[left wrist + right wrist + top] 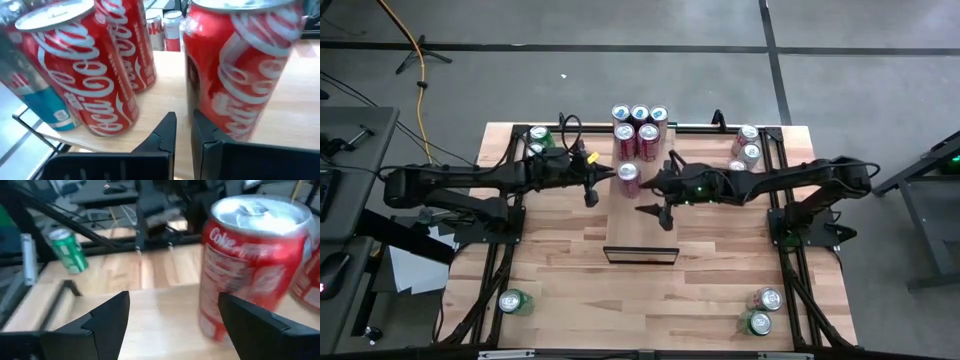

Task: Place canned beverage on shelf
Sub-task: Put the red white soda can on the shelf

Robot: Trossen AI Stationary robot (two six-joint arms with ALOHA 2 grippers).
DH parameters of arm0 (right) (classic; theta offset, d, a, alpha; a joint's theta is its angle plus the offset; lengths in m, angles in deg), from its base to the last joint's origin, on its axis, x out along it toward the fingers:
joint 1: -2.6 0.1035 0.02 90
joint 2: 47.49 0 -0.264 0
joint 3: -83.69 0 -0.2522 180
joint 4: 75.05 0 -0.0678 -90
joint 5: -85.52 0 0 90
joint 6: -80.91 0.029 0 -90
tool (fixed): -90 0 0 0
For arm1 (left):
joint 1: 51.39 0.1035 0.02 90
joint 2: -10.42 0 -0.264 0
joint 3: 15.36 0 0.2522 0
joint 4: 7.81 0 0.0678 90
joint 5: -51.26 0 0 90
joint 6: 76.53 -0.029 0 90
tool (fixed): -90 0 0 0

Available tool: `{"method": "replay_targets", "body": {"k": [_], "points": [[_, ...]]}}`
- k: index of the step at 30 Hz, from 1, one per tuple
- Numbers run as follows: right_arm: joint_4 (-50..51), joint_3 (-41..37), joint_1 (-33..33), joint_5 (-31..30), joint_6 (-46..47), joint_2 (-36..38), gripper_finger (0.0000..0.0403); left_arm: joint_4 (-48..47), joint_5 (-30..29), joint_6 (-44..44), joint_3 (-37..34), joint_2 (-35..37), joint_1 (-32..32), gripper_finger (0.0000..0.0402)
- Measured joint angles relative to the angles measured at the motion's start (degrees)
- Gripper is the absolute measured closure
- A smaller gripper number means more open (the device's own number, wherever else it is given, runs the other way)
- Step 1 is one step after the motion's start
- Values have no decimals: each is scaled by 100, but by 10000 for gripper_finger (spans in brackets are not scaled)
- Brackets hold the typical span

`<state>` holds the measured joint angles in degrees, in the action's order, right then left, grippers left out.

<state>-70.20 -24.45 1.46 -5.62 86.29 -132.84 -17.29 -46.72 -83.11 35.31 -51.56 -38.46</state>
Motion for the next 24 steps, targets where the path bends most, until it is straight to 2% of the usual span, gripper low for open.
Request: {"method": "replay_targets", "body": {"k": [8,11,16,20,24], "points": [[112,2,69,-470,-135,353,115,-181,-8,36,2,172,88,401],[224,2,24,-496,-135,396,114,-535,-10,244,2,437,45,401],[453,2,6,-527,-134,403,114,-595,282,668,2,892,-122,401],[864,0,-11,-531,-197,549,114,-542,209,778,6,796,-265,401],[1603,0,-71,-711,-71,1047,114,-591,193,833,6,511,-418,401]]}}
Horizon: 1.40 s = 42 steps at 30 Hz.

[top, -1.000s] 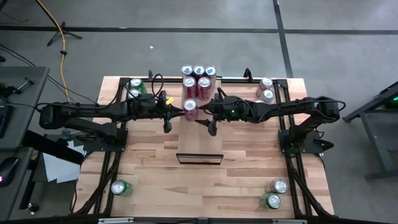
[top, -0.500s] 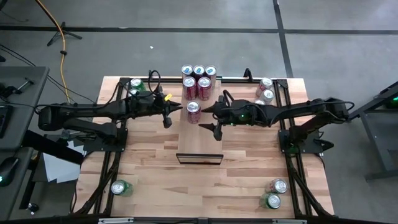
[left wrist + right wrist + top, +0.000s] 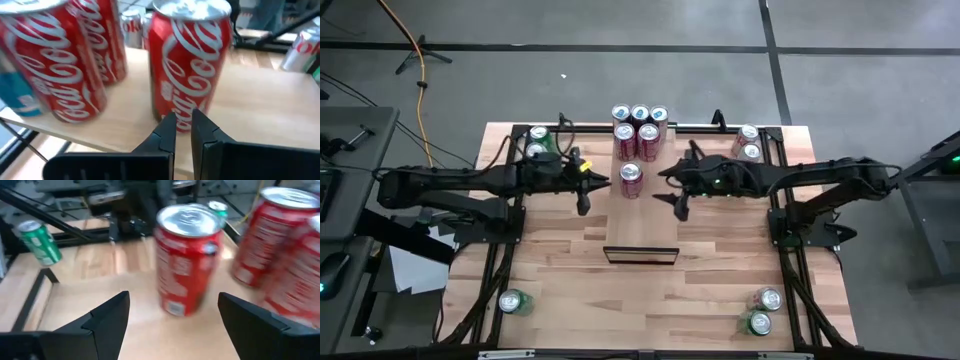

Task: Place canned beverage on shelf
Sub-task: Put the red white soda can on the shelf

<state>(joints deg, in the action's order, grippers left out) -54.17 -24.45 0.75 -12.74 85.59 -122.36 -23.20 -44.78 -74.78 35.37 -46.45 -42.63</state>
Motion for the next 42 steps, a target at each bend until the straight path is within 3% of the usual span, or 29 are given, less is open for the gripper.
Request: {"method": "replay_targets", "body": {"k": [6,10,13,17,19,32,42], "points": [[1597,0,3,-405,516,809,119,213,-105,13,2,-148,-35,401],[2644,0,3,-567,914,1111,157,272,-126,-173,5,-203,-35,401],[3130,0,71,-590,1074,1216,221,237,-135,-291,155,-374,-35,401],[3517,0,235,-698,1278,1276,356,-53,-74,-510,534,-722,-47,401],[3740,-2,331,-861,1410,1295,388,-238,-92,-525,663,-900,-31,401],[3707,-679,983,-1338,2362,1615,401,77,103,-802,1326,-1901,55,401],[2620,-697,1077,-1362,2144,1593,402,171,88,-930,1993,-2733,337,401]]}}
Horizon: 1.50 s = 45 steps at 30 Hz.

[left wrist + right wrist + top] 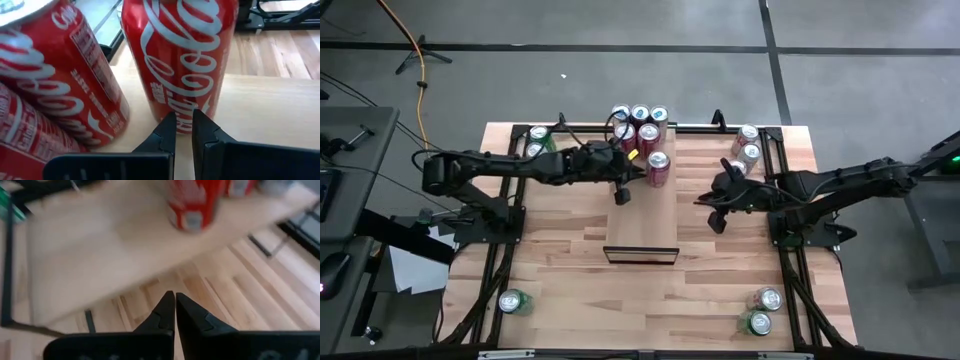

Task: Place canned beverage on shelf
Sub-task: Put the red white soda can on the shelf

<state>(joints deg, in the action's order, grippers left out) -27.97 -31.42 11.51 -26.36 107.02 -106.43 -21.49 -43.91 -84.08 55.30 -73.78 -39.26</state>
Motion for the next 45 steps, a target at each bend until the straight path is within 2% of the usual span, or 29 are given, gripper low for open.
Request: {"method": "replay_targets", "body": {"k": [7,13,17,21,26,32,37,45], "points": [[-1028,0,-154,-5,-467,-90,402,32,-1,-161,355,-250,110,401],[-1513,0,-312,269,-567,-379,403,-335,0,-118,478,-79,149,401],[-1961,0,-330,393,-572,-706,403,-972,5,-74,640,369,52,401],[-2835,0,-335,407,-563,-1151,403,-1683,-25,151,645,1057,-123,401],[-4192,0,-403,219,-389,-1738,403,-2152,-636,632,648,2022,-361,401],[-4123,11,-554,-570,131,-1963,403,-2246,-1373,690,652,2798,-482,401],[-4071,22,-722,-574,94,-1943,403,-2439,-1524,693,648,3108,-479,401],[-4068,22,-936,-555,89,-1939,403,-2694,-1654,693,645,3162,-478,401]]}}
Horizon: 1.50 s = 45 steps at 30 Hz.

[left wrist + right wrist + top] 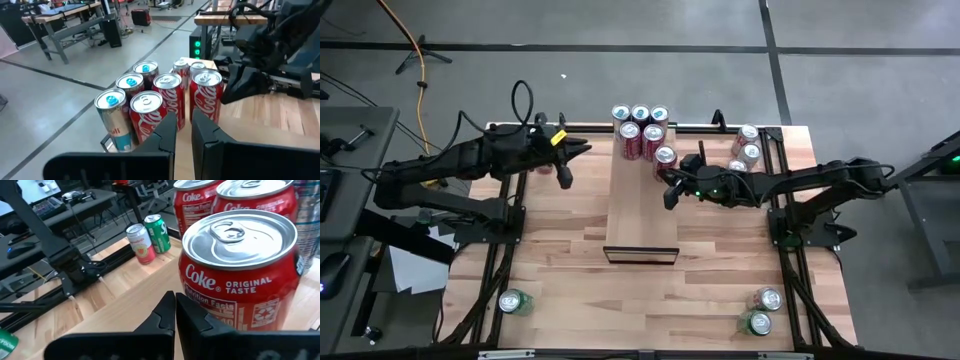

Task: Place canned beverage on shelf
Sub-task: Put the red white soda can on the shelf

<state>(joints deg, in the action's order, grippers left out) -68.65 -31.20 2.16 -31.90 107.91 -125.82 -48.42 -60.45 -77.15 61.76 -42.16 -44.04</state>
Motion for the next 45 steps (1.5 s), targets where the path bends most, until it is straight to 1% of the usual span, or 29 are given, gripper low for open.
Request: {"method": "replay_targets", "body": {"k": [9,10,12,14,17,19,21,23,25,26,27,29,32,34,36,38,40,42,45], "points": [[-44,0,-157,4,-3,0,403,-2,-194,-52,0,0,3,401],[-107,0,-157,74,0,0,403,-2,-195,-54,0,0,3,401],[-130,85,-148,426,-29,47,403,-2,-195,-68,0,0,3,401],[15,372,-104,788,-166,110,403,-4,-196,-69,0,0,3,401],[868,1156,-62,951,-582,189,403,-4,-208,-68,0,0,13,401],[1824,1937,-204,943,-987,182,403,-8,-215,-67,0,0,14,401],[2904,2830,-523,905,-1196,57,403,-5,-215,-64,0,0,14,401],[4249,3622,-1005,1060,-1226,-149,403,-4,-215,-48,0,0,14,401],[5355,4235,-1577,1487,-1149,-429,403,0,-215,-42,0,0,14,401],[5730,4428,-1858,1724,-1087,-553,403,0,-211,-18,0,0,12,401],[6009,4557,-2135,1983,-1042,-660,403,7,-214,-4,0,0,14,401],[6224,4617,-2648,2574,-890,-819,403,7,-213,-2,0,0,14,401],[6036,4256,-3289,3651,-495,-947,403,7,-213,46,0,0,14,401],[5612,3819,-3601,4252,-105,-947,403,6,-213,102,0,0,12,401],[5070,3285,-3793,4705,351,-896,403,3,-211,174,0,0,12,401],[4435,2740,-3856,5027,793,-851,403,2,-211,236,0,0,12,401],[3729,2344,-3825,5197,1205,-835,403,-15,-211,252,0,0,12,401],[3126,2107,-3749,5254,1496,-829,403,-20,-211,254,0,0,12,401],[2543,1936,-3603,5297,1760,-824,403,-27,-211,254,-1,0,12,401]]}}
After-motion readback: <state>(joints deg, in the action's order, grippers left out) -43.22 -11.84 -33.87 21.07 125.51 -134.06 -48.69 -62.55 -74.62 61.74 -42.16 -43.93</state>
